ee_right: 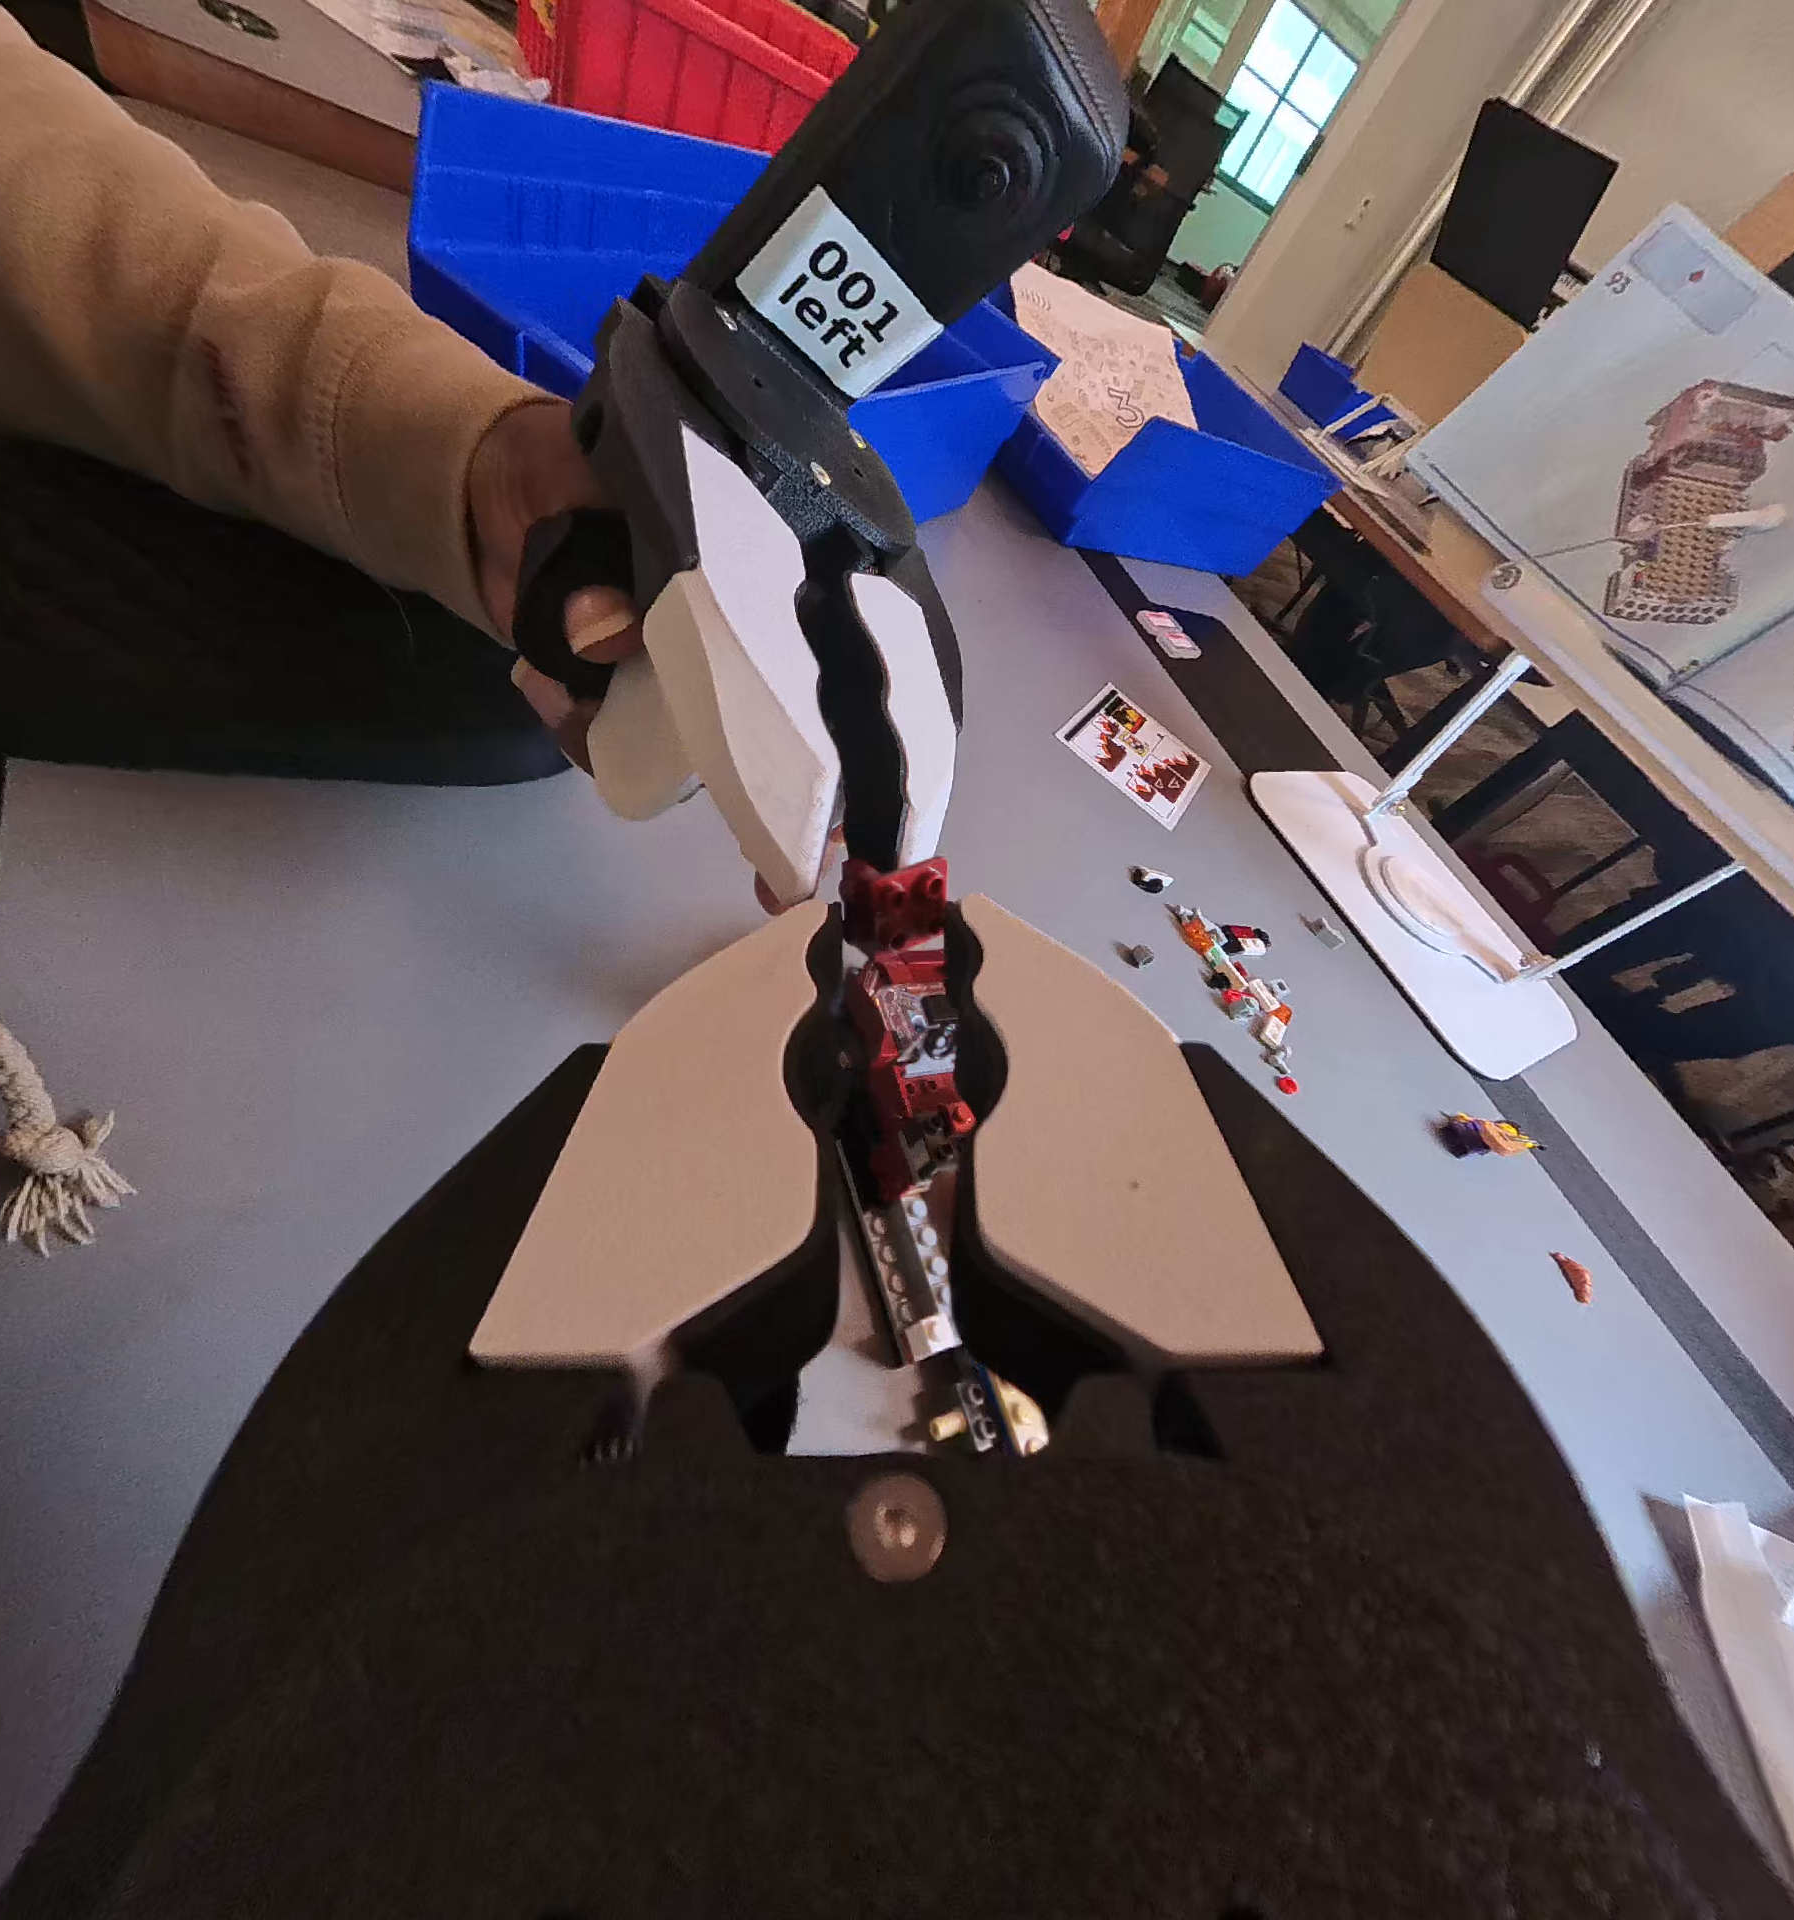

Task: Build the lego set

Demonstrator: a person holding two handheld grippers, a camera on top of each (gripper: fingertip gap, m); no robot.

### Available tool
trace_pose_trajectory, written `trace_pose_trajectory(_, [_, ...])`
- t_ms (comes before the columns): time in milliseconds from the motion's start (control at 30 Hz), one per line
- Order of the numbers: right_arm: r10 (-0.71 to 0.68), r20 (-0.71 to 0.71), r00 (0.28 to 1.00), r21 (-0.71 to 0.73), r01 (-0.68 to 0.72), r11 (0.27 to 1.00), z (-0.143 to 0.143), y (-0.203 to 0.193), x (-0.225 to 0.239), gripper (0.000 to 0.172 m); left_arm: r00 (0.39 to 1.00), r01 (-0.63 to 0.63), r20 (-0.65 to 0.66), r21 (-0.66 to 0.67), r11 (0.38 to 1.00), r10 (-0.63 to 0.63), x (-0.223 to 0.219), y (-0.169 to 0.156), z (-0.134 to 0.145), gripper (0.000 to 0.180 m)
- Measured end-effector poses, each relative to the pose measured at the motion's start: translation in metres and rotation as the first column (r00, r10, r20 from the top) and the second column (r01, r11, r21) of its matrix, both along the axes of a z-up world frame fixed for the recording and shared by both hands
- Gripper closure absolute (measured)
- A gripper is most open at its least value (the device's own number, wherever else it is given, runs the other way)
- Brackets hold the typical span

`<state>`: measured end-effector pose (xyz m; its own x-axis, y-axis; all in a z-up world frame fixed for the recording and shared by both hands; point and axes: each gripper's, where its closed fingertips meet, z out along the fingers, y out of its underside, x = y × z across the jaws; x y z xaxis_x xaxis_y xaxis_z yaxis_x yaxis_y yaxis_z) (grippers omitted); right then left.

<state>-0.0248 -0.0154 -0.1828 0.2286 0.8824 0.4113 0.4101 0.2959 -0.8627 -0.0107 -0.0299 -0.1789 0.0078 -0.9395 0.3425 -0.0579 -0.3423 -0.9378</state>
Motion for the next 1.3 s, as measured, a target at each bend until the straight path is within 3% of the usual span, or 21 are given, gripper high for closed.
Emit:
trace_pose_trajectory(367, [-0.064,-0.078,0.995,0.009,0.065,0.998,0.002,-0.004,-0.001,0.157,0.999,-0.004,0.051,0.01,1.0,0.003,-0.003,-0.002,0.005,0.171])
trace_pose_trajectory(467, [-0.08,-0.068,0.995,0.026,0.082,0.996,-0.001,-0.001,-0.001,0.158,0.998,0.008,0.061,-0.016,1.0,-0.007,-0.003,-0.003,0.004,0.16])
trace_pose_trajectory(567, [-0.068,-0.086,0.994,0.002,0.069,0.998,-0.002,-0.002,-0.001,0.158,0.998,-0.005,0.062,-0.034,0.999,0.007,-0.003,0.0,0.002,0.167])
trace_pose_trajectory(733, [-0.073,-0.098,0.992,-0.001,0.074,0.997,-0.004,0.002,-0.002,0.159,0.998,-0.03,0.057,-0.069,0.997,0.034,-0.004,0.008,-0.002,0.16])
trace_pose_trajectory(1067, [-0.102,-0.11,0.989,-0.034,0.099,0.995,-0.012,0.009,-0.002,0.159,0.998,-0.05,0.034,-0.114,0.992,0.054,-0.004,0.015,-0.01,0.162])
trace_pose_trajectory(1300, [-0.113,-0.104,0.988,-0.042,0.11,0.993,-0.016,0.009,-0.002,0.159,0.999,-0.047,0.005,-0.069,0.997,0.047,-0.006,0.012,-0.012,0.172])
